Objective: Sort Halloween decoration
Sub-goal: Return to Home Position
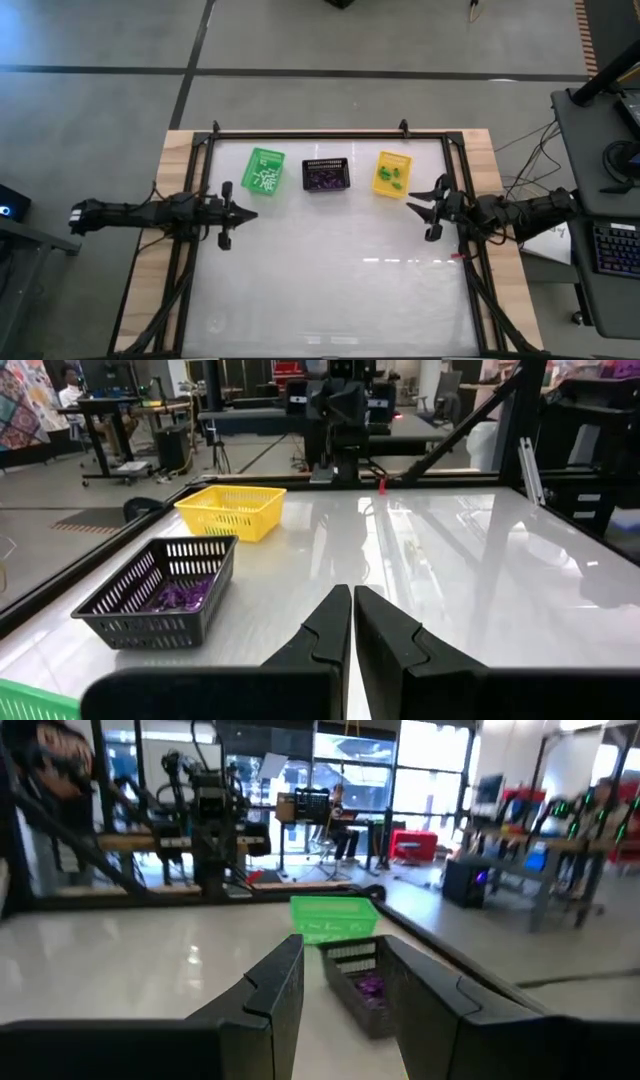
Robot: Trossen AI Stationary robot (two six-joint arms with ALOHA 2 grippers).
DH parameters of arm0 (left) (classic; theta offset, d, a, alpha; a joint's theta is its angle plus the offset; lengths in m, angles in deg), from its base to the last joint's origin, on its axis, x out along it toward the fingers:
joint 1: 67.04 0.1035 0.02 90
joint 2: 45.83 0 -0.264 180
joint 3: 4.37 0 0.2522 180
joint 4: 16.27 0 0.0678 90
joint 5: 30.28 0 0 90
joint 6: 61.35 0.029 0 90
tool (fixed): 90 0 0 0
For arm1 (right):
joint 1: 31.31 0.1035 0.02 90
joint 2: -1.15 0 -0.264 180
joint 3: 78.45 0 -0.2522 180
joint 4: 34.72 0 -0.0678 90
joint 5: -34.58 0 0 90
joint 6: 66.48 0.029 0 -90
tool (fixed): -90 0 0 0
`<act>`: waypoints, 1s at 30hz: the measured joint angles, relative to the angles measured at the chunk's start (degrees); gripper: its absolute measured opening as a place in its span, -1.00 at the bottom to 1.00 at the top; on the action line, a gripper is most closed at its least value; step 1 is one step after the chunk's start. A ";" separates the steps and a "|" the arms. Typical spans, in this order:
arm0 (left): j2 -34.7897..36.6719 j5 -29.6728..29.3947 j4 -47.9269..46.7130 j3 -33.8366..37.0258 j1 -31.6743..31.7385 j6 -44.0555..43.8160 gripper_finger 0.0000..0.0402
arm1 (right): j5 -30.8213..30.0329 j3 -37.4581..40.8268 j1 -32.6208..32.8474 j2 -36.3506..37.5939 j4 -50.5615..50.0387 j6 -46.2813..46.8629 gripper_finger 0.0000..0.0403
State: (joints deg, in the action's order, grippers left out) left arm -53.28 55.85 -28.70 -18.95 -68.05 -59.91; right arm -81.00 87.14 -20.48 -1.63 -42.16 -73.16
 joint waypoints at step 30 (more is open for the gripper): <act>-3.36 -0.08 -0.02 -0.04 0.00 -0.02 -1.00 | 0.01 0.04 0.00 0.01 0.09 6.69 -0.39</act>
State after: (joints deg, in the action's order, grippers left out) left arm -56.63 55.77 -28.73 -18.99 -68.05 -59.94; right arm -80.99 87.19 -20.48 -1.62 -42.07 -66.46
